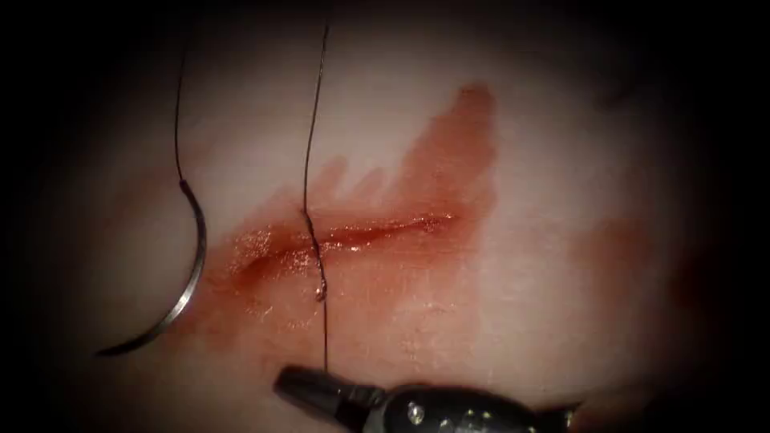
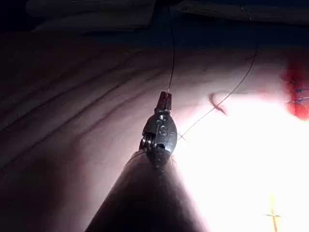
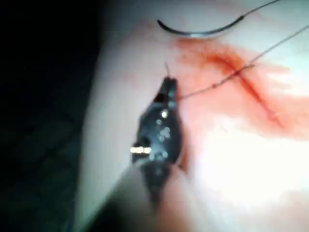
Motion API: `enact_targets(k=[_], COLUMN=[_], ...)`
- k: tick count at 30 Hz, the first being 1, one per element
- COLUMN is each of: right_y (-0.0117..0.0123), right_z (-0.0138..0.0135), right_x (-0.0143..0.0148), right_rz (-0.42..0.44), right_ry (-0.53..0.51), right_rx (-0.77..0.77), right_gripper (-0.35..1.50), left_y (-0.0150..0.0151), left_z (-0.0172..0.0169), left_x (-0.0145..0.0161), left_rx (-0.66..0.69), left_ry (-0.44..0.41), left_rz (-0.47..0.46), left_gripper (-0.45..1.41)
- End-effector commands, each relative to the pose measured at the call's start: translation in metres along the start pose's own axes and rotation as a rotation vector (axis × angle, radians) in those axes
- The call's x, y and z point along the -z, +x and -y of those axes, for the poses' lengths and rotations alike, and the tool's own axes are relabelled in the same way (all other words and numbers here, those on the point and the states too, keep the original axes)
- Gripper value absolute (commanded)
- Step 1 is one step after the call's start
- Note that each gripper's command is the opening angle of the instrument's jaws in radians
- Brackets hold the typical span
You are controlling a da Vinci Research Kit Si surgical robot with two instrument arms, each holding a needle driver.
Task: Wound Closure
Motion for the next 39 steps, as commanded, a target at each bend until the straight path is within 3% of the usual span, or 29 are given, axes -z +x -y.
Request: enact_targets(k=[1, 16, 35, 39], right_y=[-0.0008, -0.0012, -0.0017, -0.0019], right_z=[0.0009, 0.0045, 0.0040, 0.0039], right_x=[-0.0004, 0.0010, 0.0013, 0.0006], right_rz=[0.005, 0.033, 0.023, 0.006], right_ry=[0.007, 0.050, 0.040, 0.077], right_rx=[-0.005, 0.000, -0.001, 0.002], right_gripper=[-0.35, -0.35, -0.35, -0.35], left_y=[-0.0002, -0.0005, -0.0006, -0.0006], left_z=[0.0003, 0.0000, -0.0002, -0.0009], left_x=[-0.0009, -0.0021, -0.0028, -0.0022], left_rx=[-0.017, -0.183, -0.190, -0.189], left_ry=[0.001, 0.003, 0.012, 0.007], left_rz=[0.003, 0.085, 0.096, 0.094], left_gripper=[-0.45, -0.45, -0.45, -0.45])
